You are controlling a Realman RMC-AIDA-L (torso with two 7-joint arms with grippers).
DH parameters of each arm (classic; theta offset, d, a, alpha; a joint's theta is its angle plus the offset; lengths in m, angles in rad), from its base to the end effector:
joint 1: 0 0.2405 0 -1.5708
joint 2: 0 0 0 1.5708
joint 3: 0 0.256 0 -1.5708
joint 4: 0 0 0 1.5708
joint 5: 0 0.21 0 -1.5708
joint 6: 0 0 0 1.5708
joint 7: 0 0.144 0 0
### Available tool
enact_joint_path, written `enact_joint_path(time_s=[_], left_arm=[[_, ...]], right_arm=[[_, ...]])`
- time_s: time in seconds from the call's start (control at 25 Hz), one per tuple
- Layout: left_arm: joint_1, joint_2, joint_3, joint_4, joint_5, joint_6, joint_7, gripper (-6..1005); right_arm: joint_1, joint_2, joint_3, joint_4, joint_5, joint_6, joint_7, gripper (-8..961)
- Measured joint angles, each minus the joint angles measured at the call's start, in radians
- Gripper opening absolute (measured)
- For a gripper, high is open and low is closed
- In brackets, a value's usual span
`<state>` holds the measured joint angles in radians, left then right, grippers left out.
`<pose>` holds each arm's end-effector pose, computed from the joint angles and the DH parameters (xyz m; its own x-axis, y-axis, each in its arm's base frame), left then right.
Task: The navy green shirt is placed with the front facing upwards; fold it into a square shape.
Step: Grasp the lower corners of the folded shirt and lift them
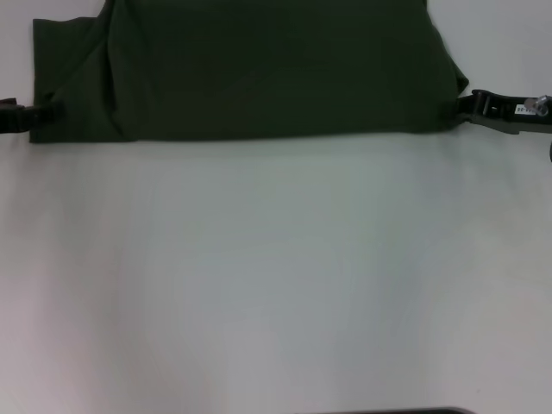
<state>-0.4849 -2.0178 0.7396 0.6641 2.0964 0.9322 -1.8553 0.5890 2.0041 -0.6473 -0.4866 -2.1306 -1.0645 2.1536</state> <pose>-0.3541 0.3742 0.0439 0.5379 0.6521 0.5342 0.8290 -0.2944 -0.4755 0.3296 0.3746 0.0096 0.1757 -0.7986 -0.5756 -0.9843 -0.1346 -0.1137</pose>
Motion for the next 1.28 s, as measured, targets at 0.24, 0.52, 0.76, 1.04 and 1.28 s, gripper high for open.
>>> enact_joint_path(time_s=[0.24, 0.52, 0.76, 1.04, 1.28], left_arm=[[-0.009, 0.004, 0.01, -0.022, 0.002, -0.002, 0.005, 872], [-0.028, 0.006, 0.011, -0.038, 0.033, 0.016, 0.001, 873], [-0.036, 0.007, 0.008, -0.046, 0.051, 0.016, 0.0, 872], [-0.045, 0.007, 0.01, -0.042, 0.052, 0.062, 0.005, 873], [-0.054, 0.007, 0.011, -0.039, 0.053, 0.074, 0.008, 848]], right_arm=[[-0.001, 0.001, 0.0, 0.0, 0.0, 0.0, 0.001, 17], [-0.001, 0.001, 0.0, -0.001, 0.0, 0.0, 0.004, 19], [-0.001, 0.0, 0.001, -0.001, 0.0, 0.0, 0.004, 20], [-0.002, -0.001, 0.002, -0.001, 0.0, 0.0, 0.006, 22], [-0.002, -0.001, 0.002, -0.001, 0.0, 0.0, 0.006, 23]])
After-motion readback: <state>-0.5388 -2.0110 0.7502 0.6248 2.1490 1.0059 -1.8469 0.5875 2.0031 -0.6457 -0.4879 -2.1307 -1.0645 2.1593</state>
